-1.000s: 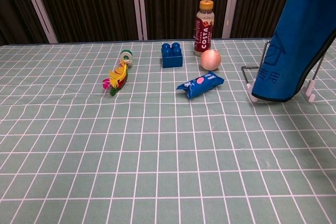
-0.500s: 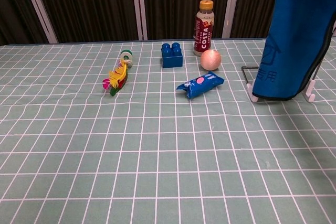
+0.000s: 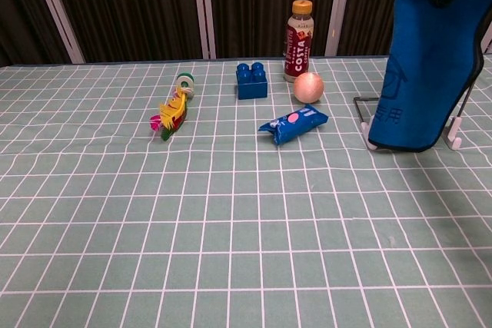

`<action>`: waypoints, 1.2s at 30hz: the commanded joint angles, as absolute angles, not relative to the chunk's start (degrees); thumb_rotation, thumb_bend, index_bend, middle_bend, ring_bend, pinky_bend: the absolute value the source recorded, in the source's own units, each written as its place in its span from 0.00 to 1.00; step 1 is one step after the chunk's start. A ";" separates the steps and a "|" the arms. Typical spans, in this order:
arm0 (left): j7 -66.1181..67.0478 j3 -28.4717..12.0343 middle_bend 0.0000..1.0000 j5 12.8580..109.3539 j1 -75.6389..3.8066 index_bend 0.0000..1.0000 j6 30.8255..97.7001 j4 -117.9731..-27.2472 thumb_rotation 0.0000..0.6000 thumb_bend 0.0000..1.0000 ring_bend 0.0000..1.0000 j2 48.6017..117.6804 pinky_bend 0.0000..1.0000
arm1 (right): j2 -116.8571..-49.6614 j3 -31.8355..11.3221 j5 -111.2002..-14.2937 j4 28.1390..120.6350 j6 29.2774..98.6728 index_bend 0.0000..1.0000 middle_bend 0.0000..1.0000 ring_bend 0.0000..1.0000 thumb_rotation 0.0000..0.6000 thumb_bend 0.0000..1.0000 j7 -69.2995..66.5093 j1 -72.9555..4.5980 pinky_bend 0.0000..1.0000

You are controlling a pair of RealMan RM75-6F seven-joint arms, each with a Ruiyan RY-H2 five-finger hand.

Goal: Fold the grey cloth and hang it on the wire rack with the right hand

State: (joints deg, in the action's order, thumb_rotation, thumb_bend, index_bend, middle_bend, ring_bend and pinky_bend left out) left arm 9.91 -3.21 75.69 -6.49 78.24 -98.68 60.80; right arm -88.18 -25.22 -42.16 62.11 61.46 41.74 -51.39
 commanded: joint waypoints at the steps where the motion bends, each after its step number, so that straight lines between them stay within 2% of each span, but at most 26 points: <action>1: 10.25 -3.30 0.00 75.12 -6.73 0.00 77.75 -98.43 1.00 0.00 0.00 61.06 0.00 | -88.84 -25.27 -41.06 60.05 59.74 0.76 0.14 0.00 1.00 0.49 41.83 -52.29 0.23; 2: 10.38 -3.33 0.00 74.87 -6.82 0.00 77.54 -98.31 1.00 0.00 0.00 61.16 0.00 | -89.01 -25.23 -40.79 59.44 59.23 0.69 0.14 0.00 1.00 0.43 41.88 -52.47 0.22; 6: 11.02 -3.59 0.00 73.51 -7.31 0.00 76.55 -97.78 1.00 0.00 0.00 61.68 0.00 | -89.66 -25.22 -38.59 56.87 56.01 0.19 0.08 0.00 1.00 0.04 42.06 -53.29 0.13; 9: 11.35 -3.66 0.00 72.99 -7.53 0.00 76.18 -97.57 1.00 0.00 0.00 61.95 0.00 | -90.27 -25.14 -38.18 55.40 55.30 0.06 0.05 0.00 1.00 0.00 41.64 -53.73 0.07; 20: 11.02 -3.42 0.00 73.60 -7.48 0.00 76.73 -97.74 1.00 0.00 0.00 61.90 0.00 | -88.65 -24.33 -47.19 56.29 60.02 0.03 0.03 0.00 1.00 0.00 31.71 -52.13 0.00; 27: 9.05 -3.05 0.00 75.48 -7.06 0.00 77.74 -98.20 1.00 0.00 0.00 61.02 0.00 | -79.65 -23.06 -53.45 71.04 64.89 0.03 0.03 0.00 1.00 0.00 24.72 -45.69 0.00; 31: 7.98 -2.80 0.00 77.06 -6.72 0.00 78.77 -98.48 1.00 0.00 0.00 60.54 0.00 | -73.91 -20.63 -59.65 80.03 69.40 0.03 0.02 0.00 1.00 0.00 19.39 -40.21 0.00; 36: 8.09 -2.28 0.00 80.68 -5.81 0.00 82.05 -98.68 1.00 0.00 0.00 60.38 0.00 | -66.45 -15.40 -68.85 90.79 77.56 0.03 0.00 0.00 1.00 0.00 12.27 -30.86 0.00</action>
State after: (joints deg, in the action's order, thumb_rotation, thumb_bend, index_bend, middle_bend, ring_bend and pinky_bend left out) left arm 7.99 -2.50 79.75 -6.19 81.13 -98.58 60.44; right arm -71.22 -18.91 -63.54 85.41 72.61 16.88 -36.24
